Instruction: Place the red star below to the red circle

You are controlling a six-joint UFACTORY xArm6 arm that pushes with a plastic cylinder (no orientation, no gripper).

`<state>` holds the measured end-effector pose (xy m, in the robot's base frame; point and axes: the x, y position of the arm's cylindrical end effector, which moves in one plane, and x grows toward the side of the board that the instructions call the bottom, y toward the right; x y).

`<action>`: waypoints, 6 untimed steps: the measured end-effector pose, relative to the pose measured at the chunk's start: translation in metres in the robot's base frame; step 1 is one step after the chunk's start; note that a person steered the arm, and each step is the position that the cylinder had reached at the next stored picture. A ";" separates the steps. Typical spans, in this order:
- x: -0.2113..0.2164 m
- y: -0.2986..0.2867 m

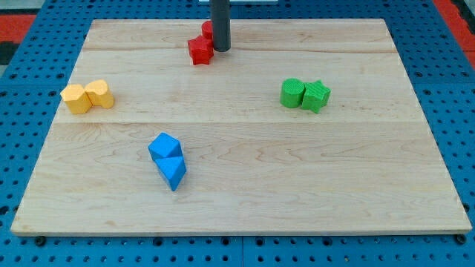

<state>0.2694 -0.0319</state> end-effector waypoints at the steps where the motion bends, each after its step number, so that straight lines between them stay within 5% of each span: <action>1: 0.015 0.019; 2: 0.059 0.008; 4: 0.045 -0.140; 6: 0.027 -0.096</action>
<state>0.2968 -0.1282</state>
